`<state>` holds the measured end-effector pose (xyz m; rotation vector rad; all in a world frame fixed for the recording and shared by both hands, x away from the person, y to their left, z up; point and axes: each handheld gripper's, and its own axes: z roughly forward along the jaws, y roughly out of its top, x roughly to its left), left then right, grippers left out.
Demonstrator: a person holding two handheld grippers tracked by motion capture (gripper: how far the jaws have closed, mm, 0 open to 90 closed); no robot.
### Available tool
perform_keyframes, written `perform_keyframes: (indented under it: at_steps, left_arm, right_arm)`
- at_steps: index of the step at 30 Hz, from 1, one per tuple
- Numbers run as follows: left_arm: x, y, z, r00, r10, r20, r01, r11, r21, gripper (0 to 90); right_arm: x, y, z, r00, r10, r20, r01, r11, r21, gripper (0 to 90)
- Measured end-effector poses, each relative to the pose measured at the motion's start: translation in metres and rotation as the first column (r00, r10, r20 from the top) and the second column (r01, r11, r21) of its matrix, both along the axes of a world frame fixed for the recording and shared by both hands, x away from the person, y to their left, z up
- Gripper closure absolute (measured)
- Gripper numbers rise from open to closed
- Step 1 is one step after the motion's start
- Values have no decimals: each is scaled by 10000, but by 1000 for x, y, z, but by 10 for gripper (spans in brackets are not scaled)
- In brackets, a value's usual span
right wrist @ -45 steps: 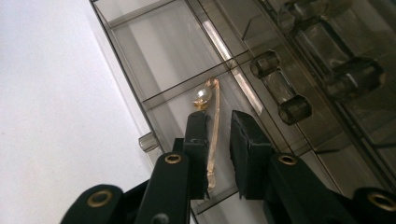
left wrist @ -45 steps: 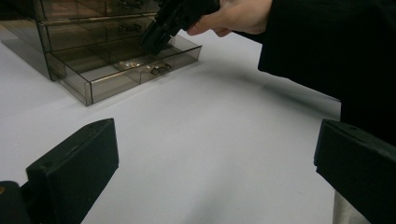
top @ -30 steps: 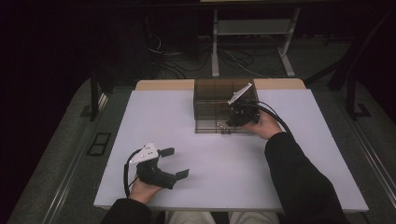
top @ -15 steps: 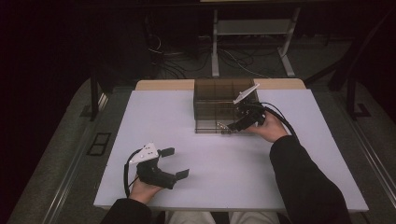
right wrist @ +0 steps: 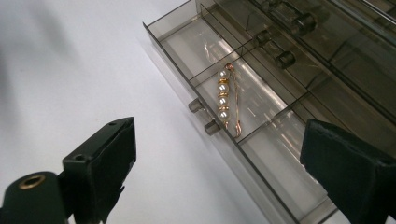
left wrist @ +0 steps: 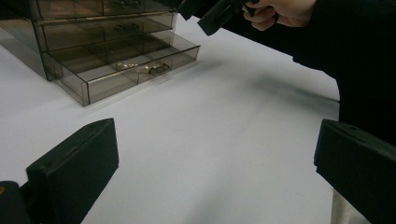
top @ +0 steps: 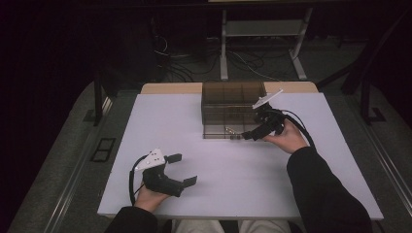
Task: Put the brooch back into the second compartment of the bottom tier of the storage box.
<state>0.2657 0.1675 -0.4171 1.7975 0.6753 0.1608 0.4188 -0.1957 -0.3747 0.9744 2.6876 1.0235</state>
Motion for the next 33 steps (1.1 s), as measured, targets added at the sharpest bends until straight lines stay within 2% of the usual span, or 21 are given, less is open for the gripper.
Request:
perform_keyframes:
  at_steps: [1, 2, 16, 33]
  left_arm:
    - [0, 0, 0, 10000, 7, -4, -7, 10000, -9, 0]
    - [0, 0, 0, 10000, 4, -12, -4, 10000, -12, 0]
    - [0, -1, 0, 10000, 3, -31, -3, 10000, 17, 0]
    - [0, 0, -1, 10000, 38, -49, -38, 10000, -6, 0]
  right_arm:
    - [-1, -2, 0, 10000, -84, -19, 84, 10000, 33, 11]
    - [-2, -3, -1, 9998, -218, -44, 218, 9998, -17, 4]
    - [-27, -30, 3, 9979, -647, 19, 646, 9972, 367, 4]
    - [-53, -44, 9, 9970, -744, 229, 728, 9952, 654, 4]
